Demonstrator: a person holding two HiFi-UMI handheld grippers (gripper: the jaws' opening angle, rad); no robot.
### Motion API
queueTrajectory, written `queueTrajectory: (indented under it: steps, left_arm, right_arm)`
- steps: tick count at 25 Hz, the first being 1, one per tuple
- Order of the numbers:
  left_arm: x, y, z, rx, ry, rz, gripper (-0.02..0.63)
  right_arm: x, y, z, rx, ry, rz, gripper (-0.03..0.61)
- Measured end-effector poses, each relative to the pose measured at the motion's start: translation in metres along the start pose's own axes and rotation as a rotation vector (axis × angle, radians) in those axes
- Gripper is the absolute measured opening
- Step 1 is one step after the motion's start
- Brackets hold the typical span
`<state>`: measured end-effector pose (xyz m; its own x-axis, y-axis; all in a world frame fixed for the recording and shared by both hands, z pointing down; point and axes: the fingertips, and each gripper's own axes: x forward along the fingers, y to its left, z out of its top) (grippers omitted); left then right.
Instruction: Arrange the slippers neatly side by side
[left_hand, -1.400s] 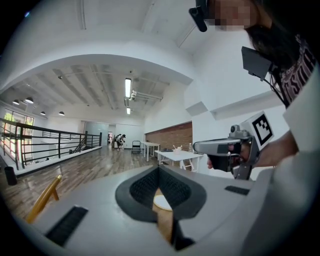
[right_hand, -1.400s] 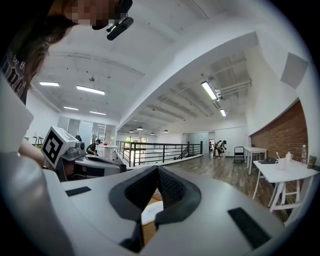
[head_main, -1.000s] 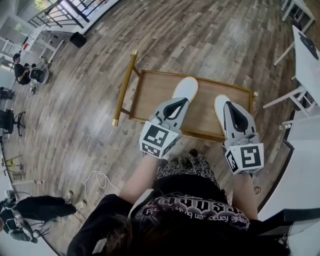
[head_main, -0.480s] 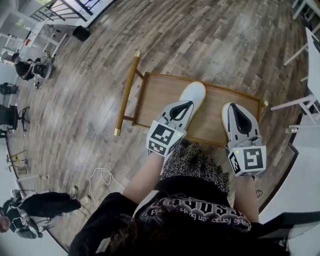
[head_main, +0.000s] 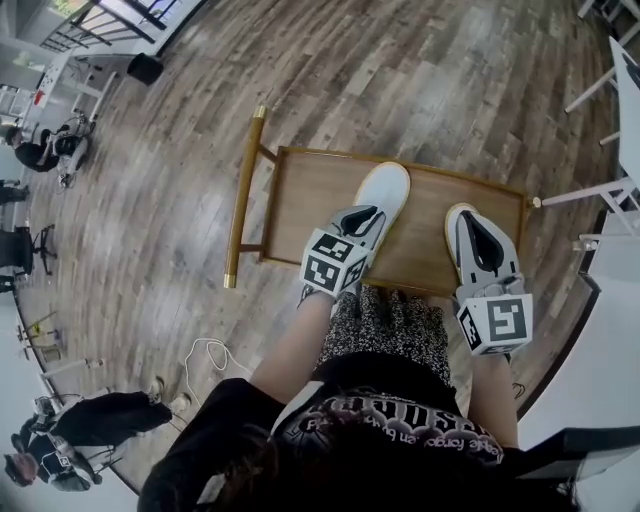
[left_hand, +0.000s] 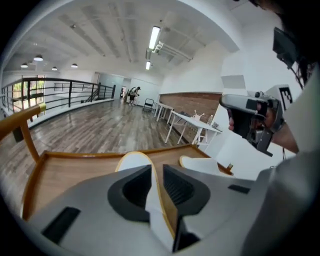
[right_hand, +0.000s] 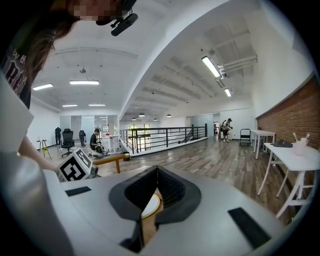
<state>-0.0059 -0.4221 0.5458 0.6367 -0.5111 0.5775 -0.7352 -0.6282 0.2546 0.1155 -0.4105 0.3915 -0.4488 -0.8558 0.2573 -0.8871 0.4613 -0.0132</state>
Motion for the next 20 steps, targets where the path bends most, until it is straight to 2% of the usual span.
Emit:
queueTrajectory:
  steps: [4, 5, 9, 13, 14, 16, 17, 20]
  left_arm:
    - [0.017, 0.004, -0.019, -0.035, 0.111, -0.017, 0.220]
    - [0.020, 0.005, -0.024, -0.033, 0.142, -0.014, 0.238]
    - [0.035, 0.012, -0.043, -0.033, 0.244, 0.008, 0.241]
    - [0.048, 0.017, -0.051, -0.027, 0.296, 0.026, 0.231]
    - [0.049, 0.019, -0.051, -0.009, 0.305, 0.034, 0.185]
    - [0.050, 0.020, -0.053, 0.034, 0.319, 0.042, 0.047]
    - [0.052, 0.020, -0.053, 0.046, 0.325, 0.040, 0.026]
    - [0.054, 0.021, -0.056, 0.037, 0.332, 0.033, 0.015]
  right_arm:
    - [0.001, -0.008, -0.006, 0.016, 0.016, -0.015, 0.005]
    - [0.001, -0.009, -0.006, 0.021, 0.019, -0.020, 0.005]
    - [0.000, -0.014, -0.010, 0.025, 0.029, -0.033, 0.005]
    - [0.000, -0.018, -0.014, 0.028, 0.037, -0.045, 0.005]
    - [0.000, -0.018, -0.015, 0.029, 0.038, -0.046, 0.005]
    - [-0.001, -0.019, -0.015, 0.030, 0.038, -0.048, 0.005]
    - [-0.002, -0.019, -0.015, 0.030, 0.039, -0.049, 0.005]
    - [-0.002, -0.020, -0.017, 0.030, 0.042, -0.049, 0.005]
